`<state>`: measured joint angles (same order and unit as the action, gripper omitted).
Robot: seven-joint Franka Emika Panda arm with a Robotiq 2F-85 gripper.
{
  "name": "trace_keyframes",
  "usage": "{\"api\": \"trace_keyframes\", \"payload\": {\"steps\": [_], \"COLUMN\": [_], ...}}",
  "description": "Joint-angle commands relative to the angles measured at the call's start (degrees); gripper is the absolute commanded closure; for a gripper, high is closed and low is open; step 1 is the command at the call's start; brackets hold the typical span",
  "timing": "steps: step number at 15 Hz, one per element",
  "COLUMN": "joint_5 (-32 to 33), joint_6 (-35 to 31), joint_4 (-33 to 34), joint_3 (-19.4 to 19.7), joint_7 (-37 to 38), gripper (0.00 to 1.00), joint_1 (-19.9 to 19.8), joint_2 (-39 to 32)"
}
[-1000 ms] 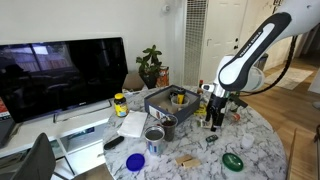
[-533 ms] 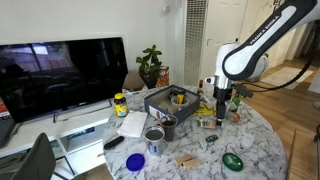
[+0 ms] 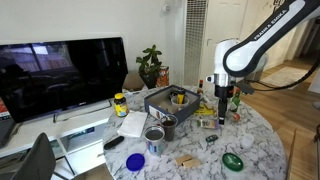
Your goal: Turn the toy car over
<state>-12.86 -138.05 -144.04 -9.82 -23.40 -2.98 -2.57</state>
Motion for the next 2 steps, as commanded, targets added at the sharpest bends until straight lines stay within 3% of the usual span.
{"api": "trace_keyframes", "payload": {"steps": [1,2], "joint_5": [-0.04,-0.01], "joint_6": [0.17,0.17], "joint_4": [0.12,0.12], "joint_3": [2.17,2.23], "joint_7": [0.06,0.1], "gripper": [0.0,0.0], "joint_1": [2.19,2.22], "joint_2": [0.01,0.01]}}
